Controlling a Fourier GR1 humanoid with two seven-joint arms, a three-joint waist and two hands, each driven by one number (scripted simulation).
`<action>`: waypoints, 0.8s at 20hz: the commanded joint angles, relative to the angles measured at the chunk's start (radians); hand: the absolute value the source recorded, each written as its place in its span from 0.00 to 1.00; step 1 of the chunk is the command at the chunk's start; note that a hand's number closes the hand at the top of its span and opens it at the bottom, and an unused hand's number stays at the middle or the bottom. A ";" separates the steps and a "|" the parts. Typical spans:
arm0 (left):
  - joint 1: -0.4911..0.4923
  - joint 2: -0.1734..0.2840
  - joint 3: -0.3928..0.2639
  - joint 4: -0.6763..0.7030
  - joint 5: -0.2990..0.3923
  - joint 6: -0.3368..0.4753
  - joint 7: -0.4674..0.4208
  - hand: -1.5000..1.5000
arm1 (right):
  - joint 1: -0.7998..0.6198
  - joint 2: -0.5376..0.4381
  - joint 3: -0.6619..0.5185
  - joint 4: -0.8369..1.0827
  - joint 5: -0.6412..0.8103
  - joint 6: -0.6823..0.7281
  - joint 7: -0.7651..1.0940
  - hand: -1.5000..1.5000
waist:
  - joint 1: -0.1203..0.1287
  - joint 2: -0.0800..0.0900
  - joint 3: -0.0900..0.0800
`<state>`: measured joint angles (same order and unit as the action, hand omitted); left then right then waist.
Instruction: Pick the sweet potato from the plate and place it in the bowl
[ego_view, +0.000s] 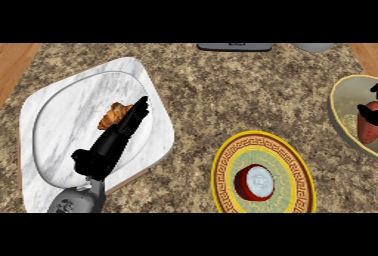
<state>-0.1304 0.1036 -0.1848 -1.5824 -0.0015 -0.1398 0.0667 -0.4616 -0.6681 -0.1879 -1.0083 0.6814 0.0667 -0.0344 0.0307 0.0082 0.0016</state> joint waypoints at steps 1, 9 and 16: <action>-0.003 -0.008 0.003 0.001 0.004 -0.004 0.008 0.50 | -0.065 -0.012 -0.026 0.186 -0.067 0.092 -0.143 0.00 | -0.007 -0.001 0.000; -0.024 0.004 0.029 -0.032 0.019 -0.025 0.057 0.50 | -0.213 -0.009 -0.129 0.388 -0.109 -0.030 -0.305 0.00 | -0.012 -0.004 0.000; -0.016 -0.022 0.008 0.000 -0.021 0.004 0.024 0.50 | -0.226 -0.093 -0.345 0.537 -0.279 -0.049 -0.347 0.00 | -0.011 0.000 0.001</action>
<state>-0.1500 0.0937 -0.1627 -1.5750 -0.0050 -0.1485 0.0835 -0.6795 -0.7280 -0.4454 -0.5596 0.4682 0.0299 -0.3517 0.0172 0.0069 0.0017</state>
